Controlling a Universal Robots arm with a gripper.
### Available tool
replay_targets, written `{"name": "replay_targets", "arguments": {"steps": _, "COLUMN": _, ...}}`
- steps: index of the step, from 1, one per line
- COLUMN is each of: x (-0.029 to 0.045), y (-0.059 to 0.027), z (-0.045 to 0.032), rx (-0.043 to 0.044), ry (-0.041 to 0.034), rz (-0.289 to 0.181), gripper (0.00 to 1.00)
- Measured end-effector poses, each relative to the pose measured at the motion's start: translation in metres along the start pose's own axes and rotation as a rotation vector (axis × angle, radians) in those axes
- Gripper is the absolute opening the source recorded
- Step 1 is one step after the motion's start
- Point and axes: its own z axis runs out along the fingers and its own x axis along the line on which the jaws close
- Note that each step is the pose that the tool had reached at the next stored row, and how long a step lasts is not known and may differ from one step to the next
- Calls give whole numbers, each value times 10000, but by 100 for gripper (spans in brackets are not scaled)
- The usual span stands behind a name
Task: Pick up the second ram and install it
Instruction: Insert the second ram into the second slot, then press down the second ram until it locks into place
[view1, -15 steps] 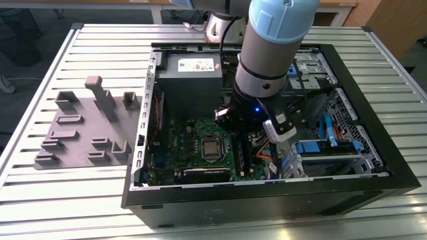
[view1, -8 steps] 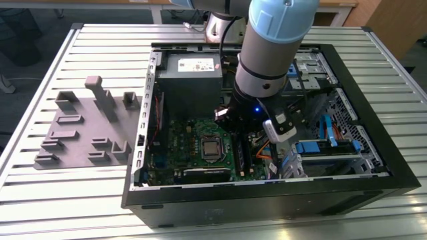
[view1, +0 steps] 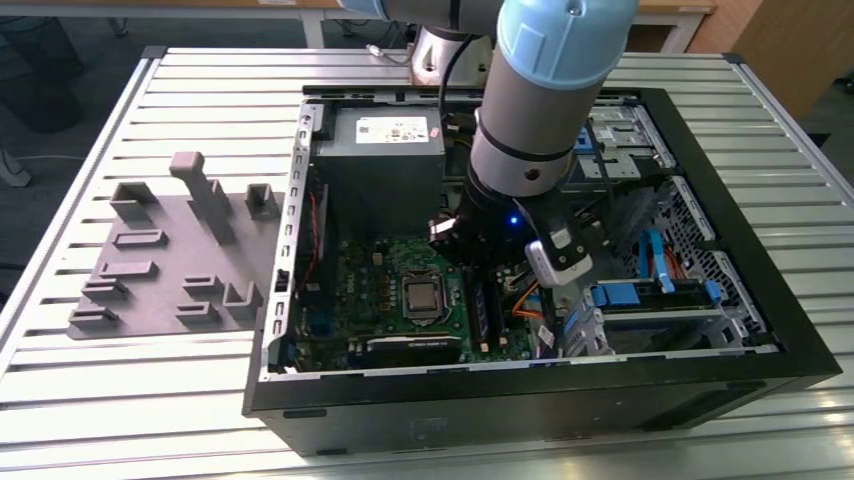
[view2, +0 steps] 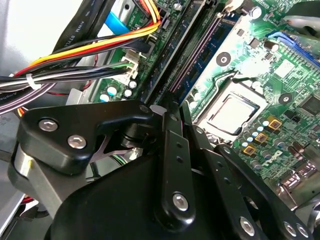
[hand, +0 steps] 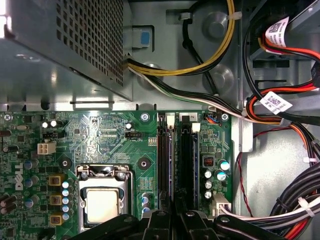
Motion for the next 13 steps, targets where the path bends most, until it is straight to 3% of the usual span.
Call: {"name": "replay_targets", "arguments": {"steps": 13, "x": -2, "y": 0, "z": 38, "rx": -5, "ry": -1, "rz": -1, "gripper": 14}}
